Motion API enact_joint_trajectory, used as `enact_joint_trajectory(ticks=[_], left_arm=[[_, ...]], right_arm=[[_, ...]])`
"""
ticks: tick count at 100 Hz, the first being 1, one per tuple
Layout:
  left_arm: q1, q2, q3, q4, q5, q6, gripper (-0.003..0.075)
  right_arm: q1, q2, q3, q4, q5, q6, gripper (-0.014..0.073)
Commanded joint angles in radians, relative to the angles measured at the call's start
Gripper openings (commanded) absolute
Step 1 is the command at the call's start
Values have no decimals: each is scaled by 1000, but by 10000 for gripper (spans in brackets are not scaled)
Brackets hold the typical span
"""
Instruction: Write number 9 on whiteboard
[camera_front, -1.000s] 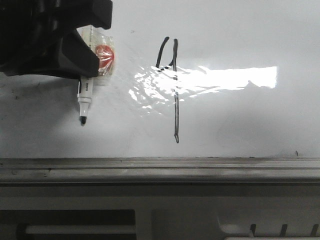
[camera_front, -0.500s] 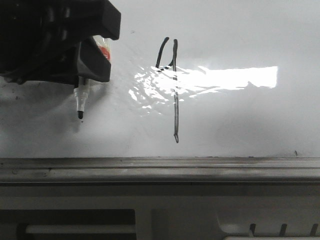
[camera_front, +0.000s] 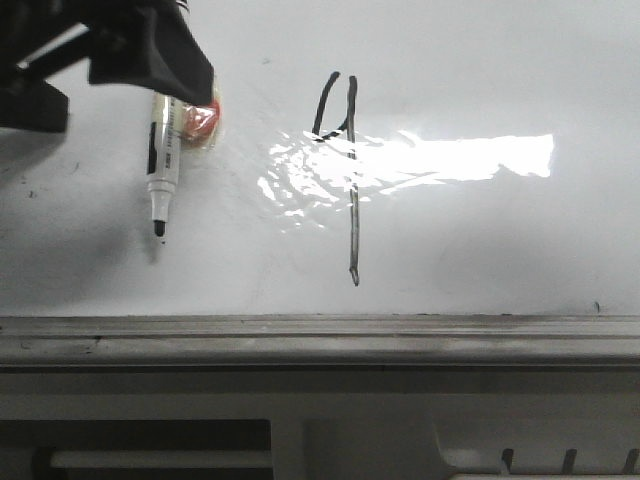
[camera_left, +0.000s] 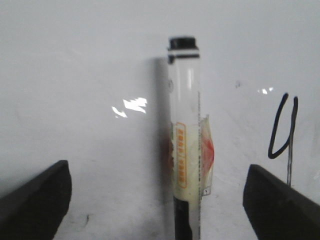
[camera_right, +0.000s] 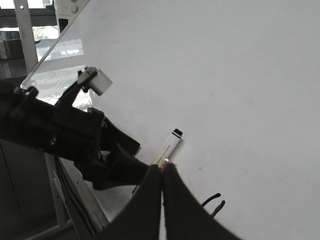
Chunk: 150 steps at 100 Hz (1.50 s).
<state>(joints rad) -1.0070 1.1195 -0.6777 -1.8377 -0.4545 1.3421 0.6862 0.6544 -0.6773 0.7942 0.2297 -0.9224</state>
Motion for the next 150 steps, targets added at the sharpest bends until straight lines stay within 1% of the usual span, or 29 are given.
enact_joint_trajectory(ticks=[1, 10, 16, 23, 30, 37, 42, 44, 49, 51, 54, 59, 83, 100, 150], left_arm=[[-47, -97, -22, -10, -10, 2, 640], [-94, -172, -22, -10, -34, 7, 638], [-127, -215, -20, -10, -48, 26, 620], [-158, -262, -18, -10, -67, 51, 573], [-179, -306, -15, -10, -65, 92, 507], [-195, -348, -9, -10, -65, 115, 413], [-198, -372, -7, -10, -65, 118, 316], [-198, -381, -7, -10, -65, 118, 289], [-198, -397, -3, -10, -65, 118, 178], [-198, -401, -3, -10, -65, 118, 149], [-198, -406, 2, -7, -67, 118, 78], [-198, -411, 6, -2, -70, 118, -16], [-198, -411, 8, -3, -48, 118, -18], [-198, -411, 8, -3, -25, 118, -18], [-198, -411, 8, -3, -25, 118, -18]], right_arm=[[-6, -31, -12, 6, -43, -3, -71], [-6, -78, 17, -14, -64, -3, -71], [-6, -111, 38, -19, -75, -3, -71], [-6, -140, 62, -19, -78, -3, -72], [-6, -166, 87, -19, -74, -3, -72], [-6, -189, 112, -19, -66, -3, -72], [-6, -206, 127, -19, -58, -3, -72], [-6, -214, 134, -19, -55, -3, -71], [-6, -231, 148, -19, -52, -3, -71], [-6, -240, 155, -19, -52, -3, -72], [-6, -250, 165, -19, -52, -3, -72], [-6, -270, 186, -20, -62, -3, -72], [-6, -384, 275, -23, -151, -3, -72], [-6, -408, 282, -23, -142, -3, -72], [-6, -408, 282, -23, -142, -3, -72]])
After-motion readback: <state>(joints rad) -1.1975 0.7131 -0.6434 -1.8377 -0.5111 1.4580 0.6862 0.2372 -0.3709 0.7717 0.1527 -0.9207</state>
